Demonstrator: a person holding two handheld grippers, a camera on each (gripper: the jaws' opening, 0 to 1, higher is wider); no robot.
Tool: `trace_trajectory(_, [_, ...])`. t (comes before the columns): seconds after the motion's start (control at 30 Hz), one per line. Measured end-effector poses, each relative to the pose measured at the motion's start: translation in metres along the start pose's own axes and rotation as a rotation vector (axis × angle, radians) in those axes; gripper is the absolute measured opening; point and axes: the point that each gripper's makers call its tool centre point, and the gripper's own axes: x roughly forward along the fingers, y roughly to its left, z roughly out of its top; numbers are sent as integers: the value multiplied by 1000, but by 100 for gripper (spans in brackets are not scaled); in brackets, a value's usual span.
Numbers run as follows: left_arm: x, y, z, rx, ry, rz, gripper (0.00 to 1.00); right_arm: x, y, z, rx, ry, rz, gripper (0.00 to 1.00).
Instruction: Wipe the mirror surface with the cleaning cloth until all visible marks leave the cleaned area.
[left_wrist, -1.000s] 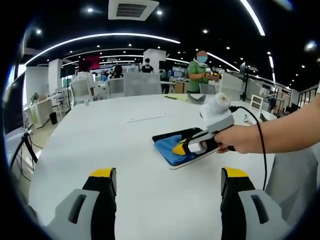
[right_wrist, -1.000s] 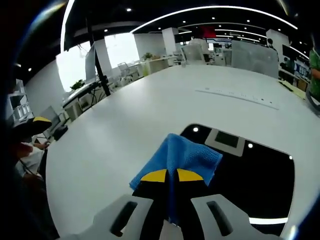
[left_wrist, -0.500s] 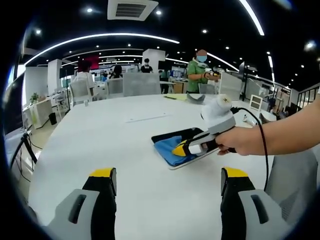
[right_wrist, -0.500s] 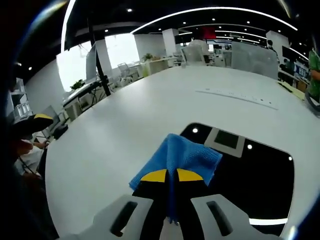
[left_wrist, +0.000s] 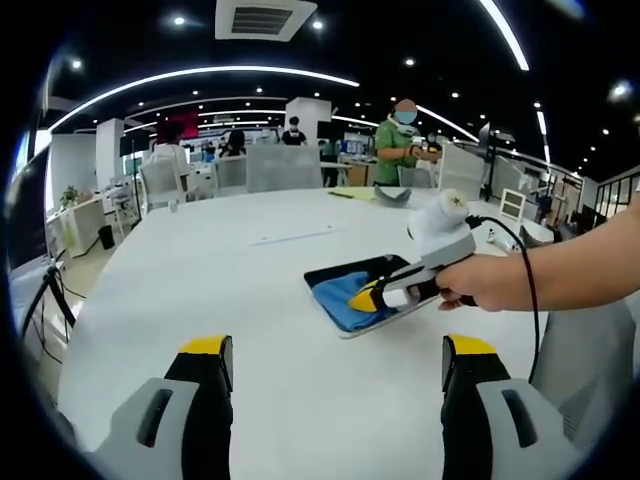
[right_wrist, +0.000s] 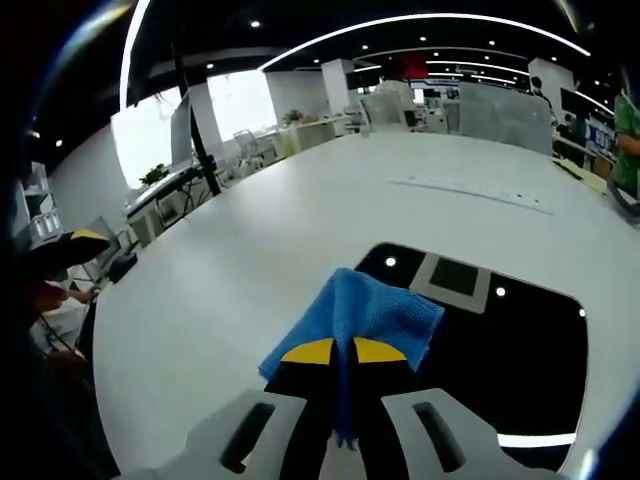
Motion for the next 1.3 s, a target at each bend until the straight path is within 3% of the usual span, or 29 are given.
trace_trajectory(0.43, [2,-3,-1,5,3,-7,86,-19,-20,-10,45,-16,-25,1])
trace_trajectory(0.8, [5,-8,0,14,5,-21,86,-25,-23,-14,56,-21,-35,1])
trace_trajectory(1.3, [12,-17,4,29,7,-50,86,-48,-48,-26,102,-33,-76,1])
